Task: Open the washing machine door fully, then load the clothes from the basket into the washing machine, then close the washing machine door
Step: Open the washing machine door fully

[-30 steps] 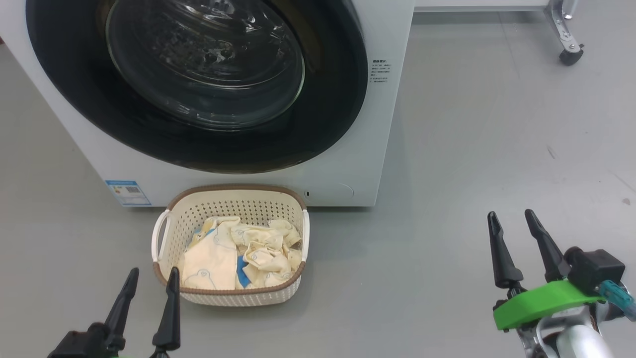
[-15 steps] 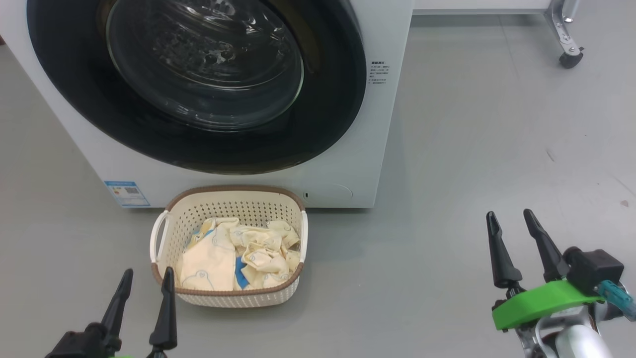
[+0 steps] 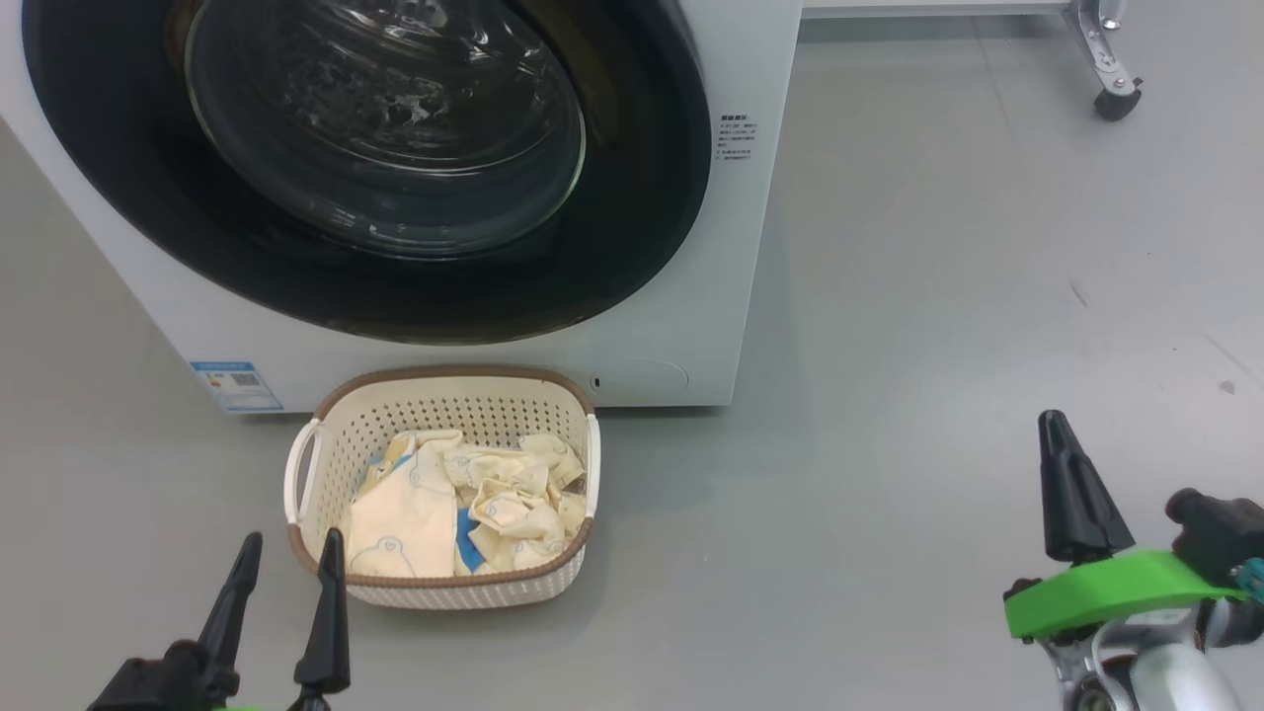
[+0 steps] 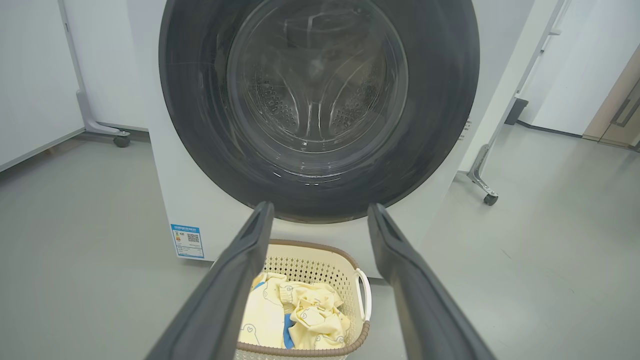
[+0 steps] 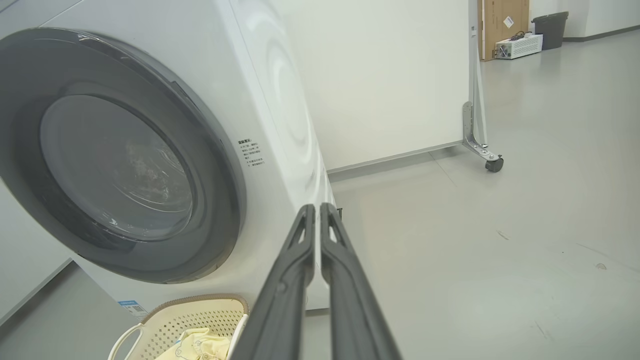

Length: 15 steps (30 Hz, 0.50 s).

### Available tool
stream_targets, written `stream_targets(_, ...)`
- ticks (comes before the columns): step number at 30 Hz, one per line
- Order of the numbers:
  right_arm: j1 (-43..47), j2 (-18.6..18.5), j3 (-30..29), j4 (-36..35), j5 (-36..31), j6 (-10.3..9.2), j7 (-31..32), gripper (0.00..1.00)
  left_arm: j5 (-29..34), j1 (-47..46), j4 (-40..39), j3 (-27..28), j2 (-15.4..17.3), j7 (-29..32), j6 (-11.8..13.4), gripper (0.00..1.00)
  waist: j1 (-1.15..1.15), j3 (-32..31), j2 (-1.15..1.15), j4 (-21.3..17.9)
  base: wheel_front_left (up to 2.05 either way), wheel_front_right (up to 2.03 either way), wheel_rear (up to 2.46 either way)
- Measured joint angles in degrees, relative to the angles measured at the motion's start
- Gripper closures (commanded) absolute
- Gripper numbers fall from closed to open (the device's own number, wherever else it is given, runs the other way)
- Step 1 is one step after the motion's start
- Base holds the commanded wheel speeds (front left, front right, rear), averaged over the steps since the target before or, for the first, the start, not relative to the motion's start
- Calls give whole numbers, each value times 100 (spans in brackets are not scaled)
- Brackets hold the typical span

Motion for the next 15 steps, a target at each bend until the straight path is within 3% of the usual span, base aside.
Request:
stream_targets(5,-39,40,-261,3,616,0,0,100,-8,0,-27,1,13,0,0,0,0,67,0,-22,0,0,0)
stream_targets(15,-734,-80,-826,201,3543,0,-16,100,-51,-1,-159,-41,140,-1,0,0,0,384,0,-29,0,0,0)
